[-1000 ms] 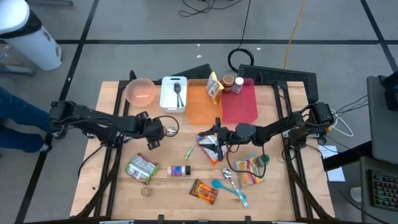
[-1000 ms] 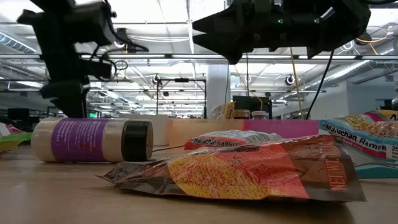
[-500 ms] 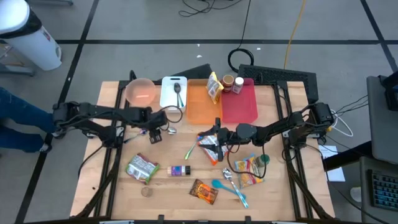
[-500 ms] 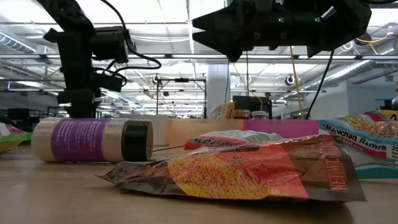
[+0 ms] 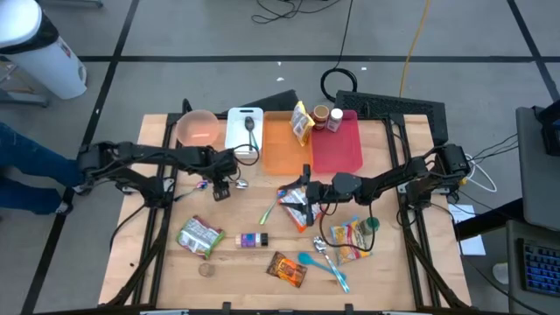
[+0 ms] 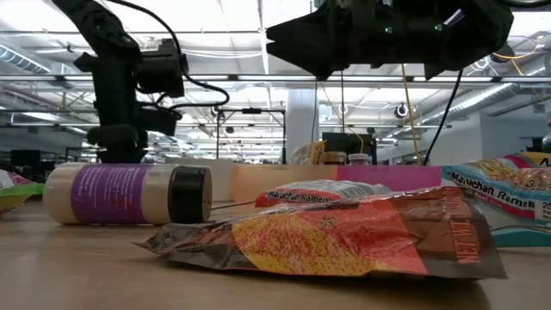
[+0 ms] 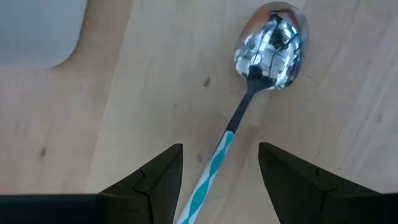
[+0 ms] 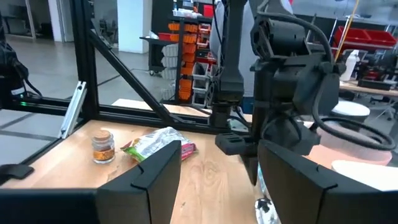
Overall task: Pick & Place Food Item
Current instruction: Put the top blue patterned spoon into the white bin
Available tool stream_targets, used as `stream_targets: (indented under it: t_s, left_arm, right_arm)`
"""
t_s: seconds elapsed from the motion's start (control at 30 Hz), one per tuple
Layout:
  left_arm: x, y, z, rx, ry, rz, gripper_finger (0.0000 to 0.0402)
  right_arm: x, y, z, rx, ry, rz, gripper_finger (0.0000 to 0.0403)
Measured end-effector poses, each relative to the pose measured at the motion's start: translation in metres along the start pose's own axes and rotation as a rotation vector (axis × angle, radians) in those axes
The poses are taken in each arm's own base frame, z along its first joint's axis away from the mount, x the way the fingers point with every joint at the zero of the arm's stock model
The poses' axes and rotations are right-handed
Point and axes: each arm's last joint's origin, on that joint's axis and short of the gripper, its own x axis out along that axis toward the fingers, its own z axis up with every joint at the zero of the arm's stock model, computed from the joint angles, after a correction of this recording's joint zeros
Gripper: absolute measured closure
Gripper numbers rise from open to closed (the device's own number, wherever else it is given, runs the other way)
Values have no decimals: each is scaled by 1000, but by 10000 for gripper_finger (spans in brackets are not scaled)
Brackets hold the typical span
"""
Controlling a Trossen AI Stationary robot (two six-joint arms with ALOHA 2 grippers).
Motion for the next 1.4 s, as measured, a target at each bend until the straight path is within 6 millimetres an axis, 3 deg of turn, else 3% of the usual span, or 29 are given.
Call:
stream_targets:
  t_s: [0.17,0.37,0.47,0.63,0.7,1.03,1.4]
  left_arm:
    - [14,0,4,8,38,0,186]
    - [13,0,4,21,28,-7,205]
    - [9,0,3,20,11,-11,250]
    - [6,-1,3,20,-6,-76,367]
    - [5,-2,3,19,-11,-113,388]
    - [-6,-6,17,53,-60,-247,398]
    - [-52,-11,52,175,-138,-392,400]
  right_arm:
    - [1,-10,-1,5,9,-32,197]
    - [1,-19,-4,4,29,-56,197]
    - [0,-24,-5,-4,32,-73,197]
    - [0,-33,-6,-11,43,-100,197]
    - [0,-36,-7,-28,52,-108,197]
    - [-1,-46,-10,-110,76,-134,197]
    - [-2,-50,-10,-143,77,-146,197]
